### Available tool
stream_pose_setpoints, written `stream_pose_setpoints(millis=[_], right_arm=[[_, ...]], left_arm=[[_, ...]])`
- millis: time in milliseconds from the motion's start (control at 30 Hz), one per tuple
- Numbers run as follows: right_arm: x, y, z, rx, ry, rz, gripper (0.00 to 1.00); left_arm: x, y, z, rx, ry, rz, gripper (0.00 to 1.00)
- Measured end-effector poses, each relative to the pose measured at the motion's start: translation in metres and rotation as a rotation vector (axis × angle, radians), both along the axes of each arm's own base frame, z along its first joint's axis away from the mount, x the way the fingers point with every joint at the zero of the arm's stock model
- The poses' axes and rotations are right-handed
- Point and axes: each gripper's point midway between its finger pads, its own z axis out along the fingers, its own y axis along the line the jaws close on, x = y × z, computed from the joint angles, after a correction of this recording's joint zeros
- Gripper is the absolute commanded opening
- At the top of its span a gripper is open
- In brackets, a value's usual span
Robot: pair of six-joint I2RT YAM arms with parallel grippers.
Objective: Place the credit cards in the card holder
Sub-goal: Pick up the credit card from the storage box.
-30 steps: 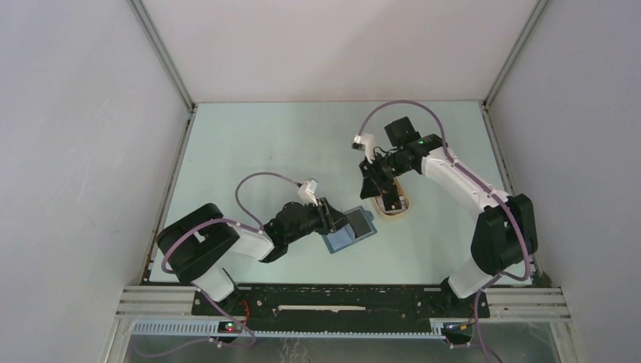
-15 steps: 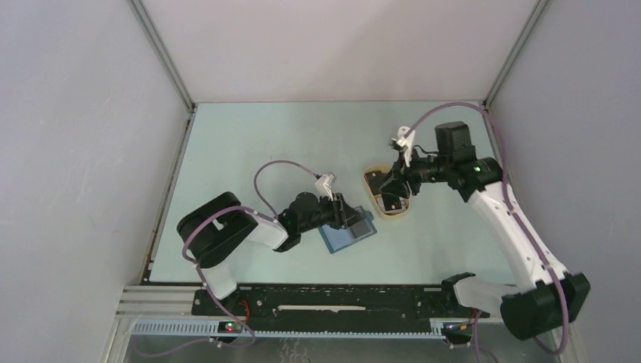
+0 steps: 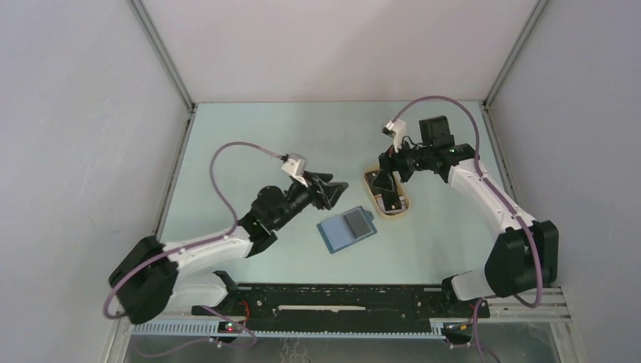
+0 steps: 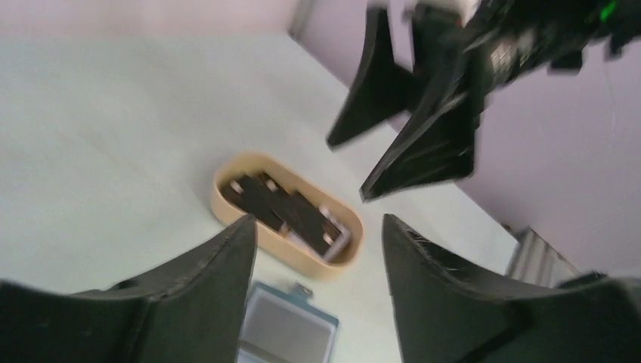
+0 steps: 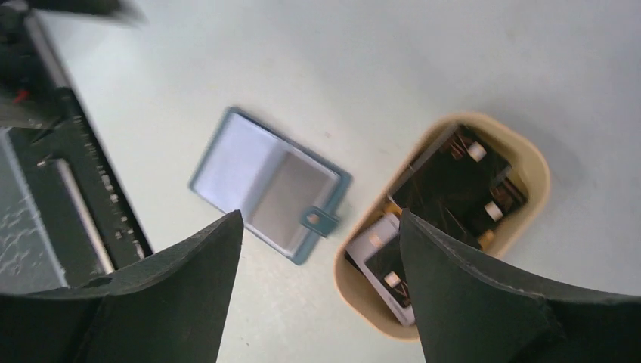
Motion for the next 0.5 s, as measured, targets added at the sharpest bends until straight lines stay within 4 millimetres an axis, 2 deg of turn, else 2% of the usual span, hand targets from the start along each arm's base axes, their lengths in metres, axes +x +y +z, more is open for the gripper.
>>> stream_pose_setpoints(millis=[67, 100, 167, 200, 367, 433, 500], right_arm=[[0.012, -0.011, -0.021, -0.056, 0.05, -0.084, 0.82], [0.015, -0.017, -0.028, -0.078, 0.065, -0.12, 0.82], [0.02, -0.027, -0.039, -0.12, 0.085, -0.185, 0.82], [0.024, -0.032, -0.044, -0.141, 0.091, -0.215, 0.82], [0.037, -0.042, -0.068, -0.211, 0.128, -0.295, 0.8], [0.04, -0.045, -0.083, -0.25, 0.156, -0.322, 0.78], [0.042, -0.049, -0.098, -0.288, 0.189, -0.351, 0.7]], left_arm=[[0.004, 0.015, 0.028, -0.009, -0.093, 0.065, 0.96], [0.007, 0.023, 0.037, -0.007, -0.13, 0.102, 0.99], [0.014, 0.033, 0.041, 0.018, -0.166, 0.165, 1.0], [0.018, 0.035, 0.037, 0.037, -0.166, 0.186, 1.0], [0.033, 0.038, -0.014, 0.181, -0.094, 0.225, 1.0], [0.033, 0.038, -0.025, 0.206, -0.074, 0.223, 1.0], [0.033, 0.038, -0.025, 0.207, -0.074, 0.221, 1.0]])
